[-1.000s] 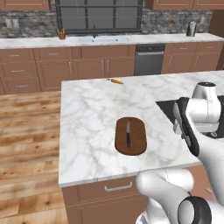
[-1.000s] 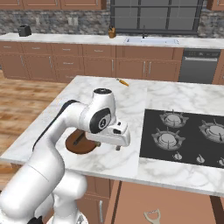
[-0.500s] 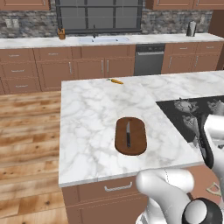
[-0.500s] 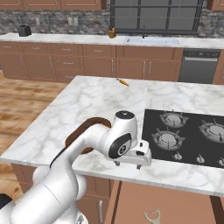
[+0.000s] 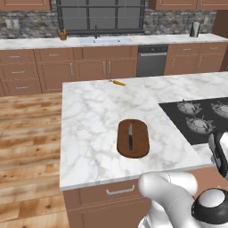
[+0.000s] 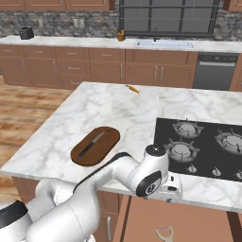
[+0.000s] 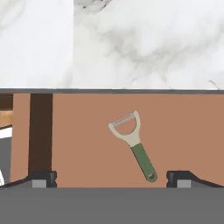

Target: Open the drawer on the right and place the cutting tools on the cutting board.

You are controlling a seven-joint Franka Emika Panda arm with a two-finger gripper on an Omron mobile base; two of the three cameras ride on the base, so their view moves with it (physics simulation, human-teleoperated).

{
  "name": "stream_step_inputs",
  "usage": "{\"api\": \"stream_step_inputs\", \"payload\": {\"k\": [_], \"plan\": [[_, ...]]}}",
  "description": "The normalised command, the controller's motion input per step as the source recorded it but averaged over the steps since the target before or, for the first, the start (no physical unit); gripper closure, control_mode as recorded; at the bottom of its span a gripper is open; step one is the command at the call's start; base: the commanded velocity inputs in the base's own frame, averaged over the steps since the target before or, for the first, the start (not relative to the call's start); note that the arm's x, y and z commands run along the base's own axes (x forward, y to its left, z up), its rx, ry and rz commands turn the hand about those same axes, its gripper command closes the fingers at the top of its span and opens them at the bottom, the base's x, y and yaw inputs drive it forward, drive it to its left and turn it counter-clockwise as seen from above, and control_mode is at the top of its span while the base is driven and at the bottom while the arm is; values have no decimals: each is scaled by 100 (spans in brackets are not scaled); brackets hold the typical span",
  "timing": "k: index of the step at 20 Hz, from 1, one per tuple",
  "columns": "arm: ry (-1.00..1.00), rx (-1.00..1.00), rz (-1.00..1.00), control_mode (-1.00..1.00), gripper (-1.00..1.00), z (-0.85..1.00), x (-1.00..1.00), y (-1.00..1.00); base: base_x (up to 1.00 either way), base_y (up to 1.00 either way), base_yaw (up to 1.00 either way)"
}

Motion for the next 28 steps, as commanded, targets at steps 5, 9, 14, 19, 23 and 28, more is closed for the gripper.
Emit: {"api": "stream_step_inputs", "payload": {"k": [5, 9, 14, 19, 23, 28], "plan": [[1, 0, 6, -100, -100, -49, -20, -29, 0, 0, 0], [1, 0, 5, -100, -100, -48, -9, -18, 0, 0, 0], [3, 0, 4, -100, -100, -44, -10, -16, 0, 0, 0], [2, 0, 3, -100, -100, -44, -2, -18, 0, 0, 0], [0, 0, 3, -100, -100, -38, -13, -21, 0, 0, 0], [0, 0, 4, -100, -100, -32, -21, -17, 0, 0, 0]]}}
